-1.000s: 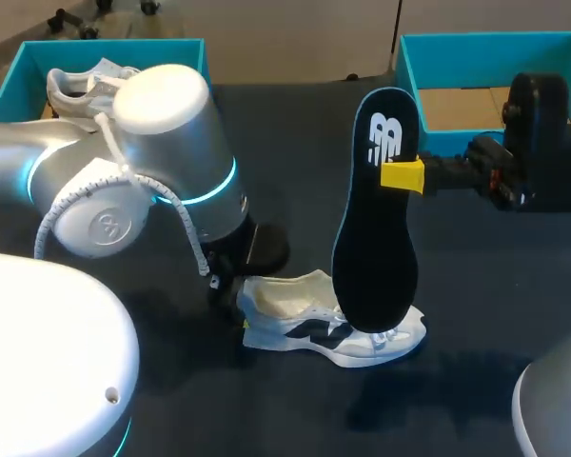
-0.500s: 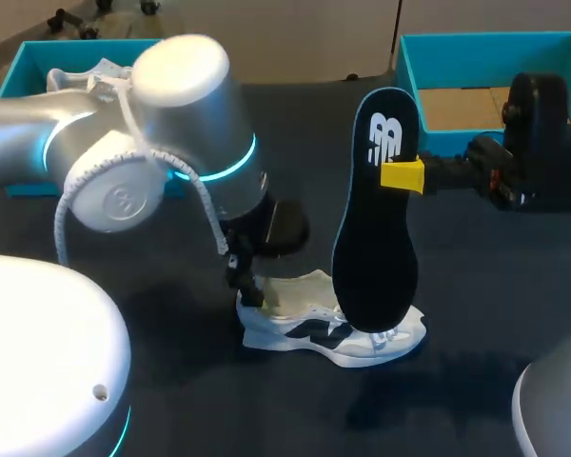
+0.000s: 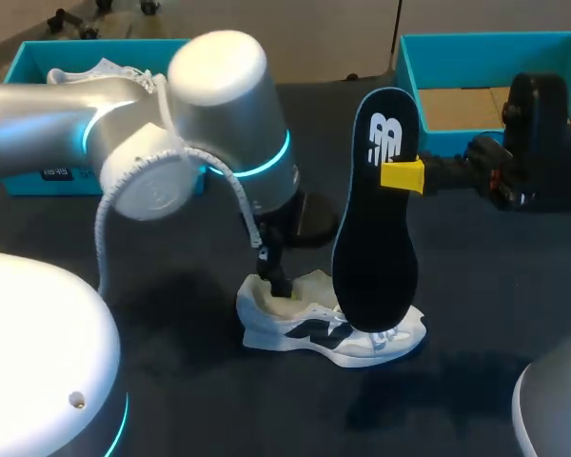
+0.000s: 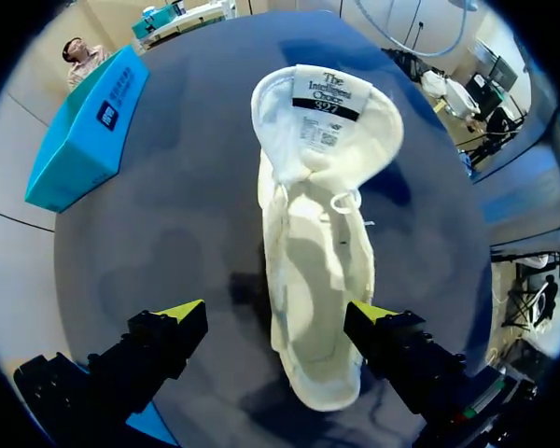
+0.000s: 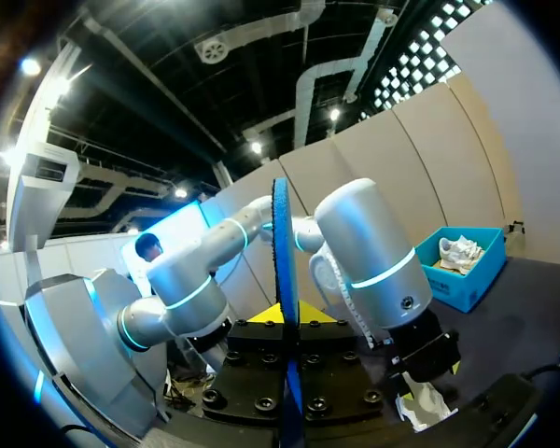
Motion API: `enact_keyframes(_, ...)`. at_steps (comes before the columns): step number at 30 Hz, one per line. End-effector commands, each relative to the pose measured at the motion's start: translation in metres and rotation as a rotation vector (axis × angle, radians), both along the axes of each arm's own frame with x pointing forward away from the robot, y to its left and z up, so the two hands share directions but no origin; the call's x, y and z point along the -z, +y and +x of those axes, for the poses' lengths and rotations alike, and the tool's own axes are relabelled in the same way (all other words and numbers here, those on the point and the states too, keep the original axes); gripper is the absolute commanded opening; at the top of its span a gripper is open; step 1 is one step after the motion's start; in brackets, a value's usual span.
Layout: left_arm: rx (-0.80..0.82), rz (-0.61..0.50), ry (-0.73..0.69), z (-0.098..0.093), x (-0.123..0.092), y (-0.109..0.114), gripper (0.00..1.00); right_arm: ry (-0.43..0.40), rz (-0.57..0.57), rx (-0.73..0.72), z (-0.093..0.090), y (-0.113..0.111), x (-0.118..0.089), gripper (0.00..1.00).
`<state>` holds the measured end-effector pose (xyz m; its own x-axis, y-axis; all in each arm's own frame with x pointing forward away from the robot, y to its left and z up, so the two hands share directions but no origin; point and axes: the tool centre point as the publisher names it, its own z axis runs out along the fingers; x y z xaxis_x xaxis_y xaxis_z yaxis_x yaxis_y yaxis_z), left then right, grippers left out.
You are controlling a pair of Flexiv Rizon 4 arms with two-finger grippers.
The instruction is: Take the shoe out of the shoebox, open the shoe tongue, remove and reinsert the insole, then place the shoe into the shoebox
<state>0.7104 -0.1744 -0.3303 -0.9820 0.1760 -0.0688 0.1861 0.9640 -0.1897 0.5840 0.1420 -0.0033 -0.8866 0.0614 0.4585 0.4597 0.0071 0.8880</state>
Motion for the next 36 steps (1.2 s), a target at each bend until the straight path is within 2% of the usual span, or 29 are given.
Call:
enact_keyframes(1, -0.008, 0.022, -0.001, 0.006, 0.019, -0.02, 1.0, 0.002, -0.001, 0.0, 0.001, 0.003, 0.001, 0.0)
enact_keyframes(11, -0.005, 0.03, -0.003, 0.006, 0.041, -0.036, 1.0, 0.002, -0.001, 0.0, 0.001, 0.003, 0.001, 0.0)
enact_keyframes(15, -0.008, 0.037, 0.0, 0.006, 0.05, -0.037, 0.93, 0.002, -0.001, 0.0, 0.001, 0.003, 0.001, 0.0)
enact_keyframes(17, -0.009, 0.039, 0.0, 0.008, 0.053, -0.039, 0.76, 0.002, -0.001, 0.0, 0.001, 0.003, 0.001, 0.0)
enact_keyframes(19, -0.011, 0.041, 0.004, 0.009, 0.054, -0.039, 0.71, 0.002, -0.001, 0.0, 0.001, 0.003, 0.001, 0.0)
enact_keyframes(21, -0.016, 0.039, 0.009, 0.011, 0.055, -0.04, 0.6, 0.002, -0.001, 0.0, 0.001, 0.003, 0.001, 0.0)
enact_keyframes(22, -0.018, 0.038, 0.009, 0.012, 0.056, -0.041, 0.5, 0.002, -0.001, 0.0, 0.001, 0.003, 0.001, 0.0)
enact_keyframes(23, -0.021, 0.038, 0.011, 0.012, 0.056, -0.041, 0.47, 0.002, -0.001, 0.0, 0.001, 0.003, 0.001, 0.0)
enact_keyframes(28, -0.017, 0.045, 0.031, 0.012, 0.059, -0.042, 0.47, 0.002, -0.001, 0.0, 0.001, 0.003, 0.001, 0.0)
enact_keyframes(30, -0.013, 0.051, 0.035, 0.01, 0.061, -0.042, 0.42, 0.002, -0.001, 0.0, 0.001, 0.003, 0.001, 0.0)
enact_keyframes(32, -0.007, 0.052, 0.042, 0.009, 0.062, -0.042, 0.29, 0.002, -0.001, 0.0, 0.001, 0.003, 0.001, 0.0)
enact_keyframes(33, -0.005, 0.052, 0.043, 0.008, 0.062, -0.042, 0.09, 0.002, -0.001, 0.0, 0.001, 0.003, 0.001, 0.0)
enact_keyframes(34, -0.001, 0.053, 0.044, 0.007, 0.062, -0.041, 0.0, 0.002, -0.001, 0.0, 0.001, 0.003, 0.001, 0.0)
enact_keyframes(36, 0.005, 0.054, 0.04, 0.006, 0.062, -0.04, 0.0, 0.002, -0.001, 0.0, 0.001, 0.003, 0.001, 0.0)
